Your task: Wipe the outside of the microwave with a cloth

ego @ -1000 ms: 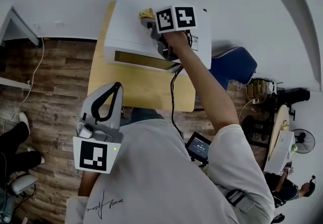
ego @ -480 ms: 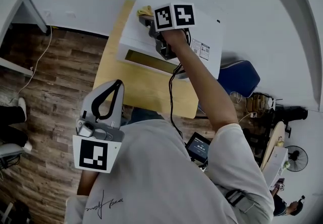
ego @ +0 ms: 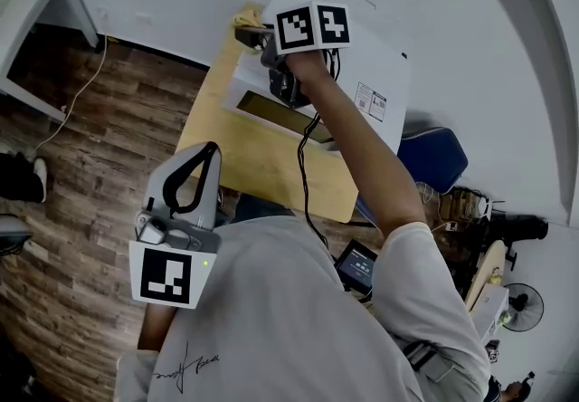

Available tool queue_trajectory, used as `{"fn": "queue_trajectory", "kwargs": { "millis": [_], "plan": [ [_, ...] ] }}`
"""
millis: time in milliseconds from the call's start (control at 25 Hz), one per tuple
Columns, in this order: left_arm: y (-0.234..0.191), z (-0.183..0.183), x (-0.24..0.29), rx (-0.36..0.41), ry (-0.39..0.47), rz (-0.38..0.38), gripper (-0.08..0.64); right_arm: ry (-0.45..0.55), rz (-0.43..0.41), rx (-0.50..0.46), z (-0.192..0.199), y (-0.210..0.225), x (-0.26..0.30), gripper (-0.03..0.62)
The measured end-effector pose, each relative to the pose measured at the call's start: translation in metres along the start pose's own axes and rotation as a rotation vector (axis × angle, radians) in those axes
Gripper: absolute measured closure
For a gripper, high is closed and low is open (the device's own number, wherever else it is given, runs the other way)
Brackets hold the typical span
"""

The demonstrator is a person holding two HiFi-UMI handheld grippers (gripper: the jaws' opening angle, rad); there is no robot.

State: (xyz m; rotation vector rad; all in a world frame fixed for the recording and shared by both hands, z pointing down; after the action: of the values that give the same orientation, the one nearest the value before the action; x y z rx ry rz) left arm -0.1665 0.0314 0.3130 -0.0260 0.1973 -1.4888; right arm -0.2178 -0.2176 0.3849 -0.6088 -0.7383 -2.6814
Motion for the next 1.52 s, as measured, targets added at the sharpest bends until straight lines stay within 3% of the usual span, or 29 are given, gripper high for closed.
{"fn": "queue_trajectory", "kwargs": {
  "millis": [280, 880, 1160, 1520],
  "plan": [
    [0.002, -0.006, 0.005, 0.019, 0.0, 0.022, 0.569, 0.092, -0.057, -0.056, -0.023, -0.027, -0.026, 0.474],
    [0.012, 0.012, 0.046, 0.055, -0.012, 0.194, 0.569, 0.221, 0.057, -0.082, -0.028, 0.02, -0.115, 0.474],
    [0.037, 0.014, 0.061, 0.04, -0.023, 0.25, 0.569, 0.291, 0.12, -0.065, -0.013, 0.04, -0.178, 0.474],
    [0.04, 0.02, 0.082, 0.038, -0.043, 0.303, 0.569, 0.408, 0.211, -0.05, 0.011, 0.049, -0.234, 0.472]
  ]
}}
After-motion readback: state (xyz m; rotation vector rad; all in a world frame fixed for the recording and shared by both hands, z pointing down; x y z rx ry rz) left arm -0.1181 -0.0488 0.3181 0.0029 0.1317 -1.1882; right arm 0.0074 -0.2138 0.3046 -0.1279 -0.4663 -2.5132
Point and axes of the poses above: the fingertips, and each gripper's own axes: x forward along the fingers, y to its right, z out of its underside, the point moved 3 cm from there along -x, backward along the fingers, and after that the axes turned 13 degrees about y, right-handed, at the moved point
